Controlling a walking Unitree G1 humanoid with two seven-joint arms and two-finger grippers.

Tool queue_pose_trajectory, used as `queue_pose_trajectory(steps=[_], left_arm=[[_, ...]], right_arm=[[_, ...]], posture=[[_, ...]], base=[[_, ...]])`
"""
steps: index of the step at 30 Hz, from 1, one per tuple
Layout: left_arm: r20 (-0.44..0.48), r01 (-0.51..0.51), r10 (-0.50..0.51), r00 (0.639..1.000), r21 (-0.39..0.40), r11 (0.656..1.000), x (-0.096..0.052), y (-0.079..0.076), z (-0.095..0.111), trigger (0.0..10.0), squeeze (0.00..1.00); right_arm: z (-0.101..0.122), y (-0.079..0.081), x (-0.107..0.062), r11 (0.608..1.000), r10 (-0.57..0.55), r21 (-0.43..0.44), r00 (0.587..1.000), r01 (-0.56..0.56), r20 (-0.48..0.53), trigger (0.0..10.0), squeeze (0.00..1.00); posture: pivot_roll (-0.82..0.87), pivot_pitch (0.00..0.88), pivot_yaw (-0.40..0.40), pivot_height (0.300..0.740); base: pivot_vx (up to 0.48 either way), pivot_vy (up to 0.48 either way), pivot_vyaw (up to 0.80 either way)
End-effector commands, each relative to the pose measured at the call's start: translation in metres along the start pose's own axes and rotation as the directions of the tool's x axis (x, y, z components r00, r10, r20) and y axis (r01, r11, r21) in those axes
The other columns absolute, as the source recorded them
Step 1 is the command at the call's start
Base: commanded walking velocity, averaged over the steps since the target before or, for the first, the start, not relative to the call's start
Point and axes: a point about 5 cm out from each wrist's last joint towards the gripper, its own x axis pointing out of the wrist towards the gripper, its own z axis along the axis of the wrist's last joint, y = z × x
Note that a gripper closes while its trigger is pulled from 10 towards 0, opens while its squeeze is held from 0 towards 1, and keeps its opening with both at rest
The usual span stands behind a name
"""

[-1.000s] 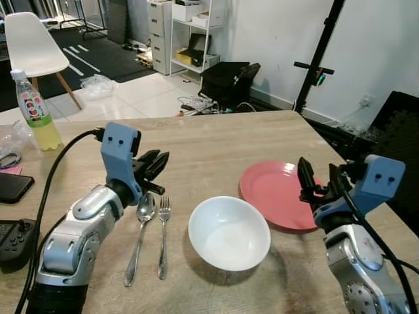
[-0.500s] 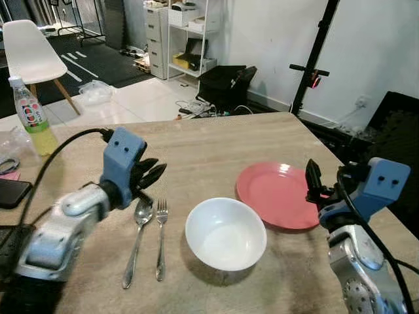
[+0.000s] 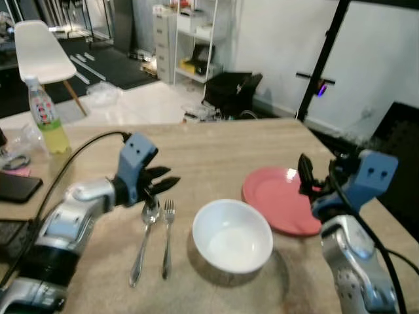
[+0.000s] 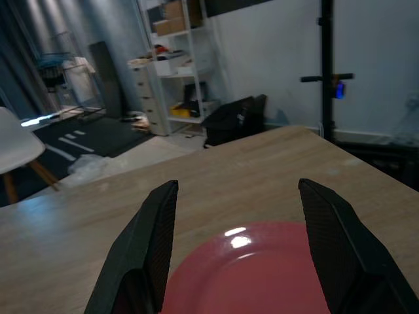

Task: Setting the table

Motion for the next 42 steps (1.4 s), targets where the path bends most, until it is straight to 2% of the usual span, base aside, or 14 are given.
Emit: queue_pose_trajectory(steps=[1,3,4,5,7,10,14,16,21,25,28,34,40,42], left_arm=[[0.018,0.017,-0.015,1.000,-0.104,0.994,0.005,0.002,-0.002,10.0,1.00],[0.052,0.060,-0.051,0.997,-0.192,0.979,0.012,-0.001,0.002,10.0,1.00],[0.052,0.060,-0.051,0.997,-0.192,0.979,0.012,-0.001,0.002,10.0,1.00],[0.057,0.127,-0.117,0.991,-0.221,0.967,0.017,-0.005,0.003,10.0,0.00],[0.085,0.187,-0.170,0.982,-0.269,0.945,0.018,-0.006,0.007,10.0,0.00],[0.074,0.213,-0.201,0.977,-0.259,0.942,0.017,-0.005,0.009,10.0,0.00],[-0.057,0.278,-0.291,0.955,-0.172,0.945,0.013,-0.004,-0.003,10.0,0.00],[-0.120,0.300,-0.325,0.938,-0.187,0.935,0.015,-0.005,-0.015,10.0,0.00],[-0.158,0.336,-0.375,0.913,-0.227,0.914,0.023,-0.012,-0.026,10.0,0.00],[-0.131,0.364,-0.405,0.905,-0.258,0.895,0.031,-0.018,-0.024,10.0,0.00],[-0.148,0.391,-0.435,0.888,-0.254,0.885,0.036,-0.024,-0.027,10.0,0.00],[-0.233,0.407,-0.454,0.860,-0.225,0.885,0.041,-0.033,-0.044,10.0,0.00],[-0.279,0.380,-0.429,0.859,-0.212,0.900,0.043,-0.035,-0.056,10.0,0.00],[-0.290,0.367,-0.416,0.862,-0.210,0.906,0.044,-0.036,-0.061,7.9,0.00]], right_arm=[[-0.002,-0.004,-0.002,1.000,-0.020,-0.009,1.000,0.020,-0.001,10.0,0.00],[-0.002,-0.006,-0.003,1.000,-0.029,-0.011,1.000,0.029,-0.001,10.0,0.00],[-0.002,-0.006,-0.003,1.000,-0.029,-0.011,1.000,0.029,-0.001,10.0,0.00],[-0.002,-0.007,-0.004,0.999,-0.036,-0.012,0.999,0.036,0.001,10.0,0.00],[-0.001,-0.008,-0.005,0.999,-0.040,-0.014,0.999,0.040,0.004,10.0,0.00],[0.000,-0.008,-0.007,0.999,-0.046,-0.015,0.999,0.047,0.008,10.0,0.00],[-0.001,-0.012,-0.010,0.998,-0.067,-0.013,0.998,0.067,0.012,10.0,0.00],[-0.002,-0.012,-0.011,0.997,-0.071,-0.008,0.997,0.071,0.009,10.0,0.00],[-0.004,-0.010,-0.009,0.998,-0.068,0.000,0.998,0.068,0.007,10.0,0.00],[-0.004,-0.008,-0.008,0.998,-0.063,0.004,0.998,0.063,0.009,10.0,0.00],[-0.004,-0.008,-0.008,0.998,-0.065,0.004,0.998,0.065,0.009,10.0,0.00],[-0.004,-0.009,-0.011,0.997,-0.077,0.005,0.997,0.077,0.011,10.0,0.00],[-0.003,-0.011,-0.013,0.996,-0.086,0.005,0.996,0.086,0.013,10.0,0.00],[-0.003,-0.012,-0.013,0.996,-0.089,0.006,0.996,0.089,0.012,10.0,0.00]], posture=[[0.07,0.047,0.012,0.740],[0.07,0.049,0.016,0.740],[0.07,0.049,0.016,0.740],[0.06,0.049,0.025,0.740],[0.05,0.051,0.033,0.740],[0.04,0.052,0.044,0.740],[0.05,0.055,0.054,0.740],[0.05,0.057,0.057,0.740],[0.06,0.056,0.060,0.740],[0.06,0.057,0.062,0.740],[0.05,0.058,0.066,0.740],[0.05,0.062,0.077,0.740],[0.04,0.066,0.077,0.740],[0.03,0.072,0.068,0.740]], base=[[0.000,0.000,0.00],[0.000,0.000,0.00],[0.000,0.000,0.00],[0.000,0.000,0.00],[0.000,0.000,0.00],[0.000,0.000,0.00],[0.000,0.000,0.00],[0.000,0.000,0.00],[0.000,0.000,0.00],[0.000,0.000,0.00],[0.000,0.000,0.00],[0.000,0.000,0.00],[0.000,0.000,0.00],[0.000,0.000,0.00]])
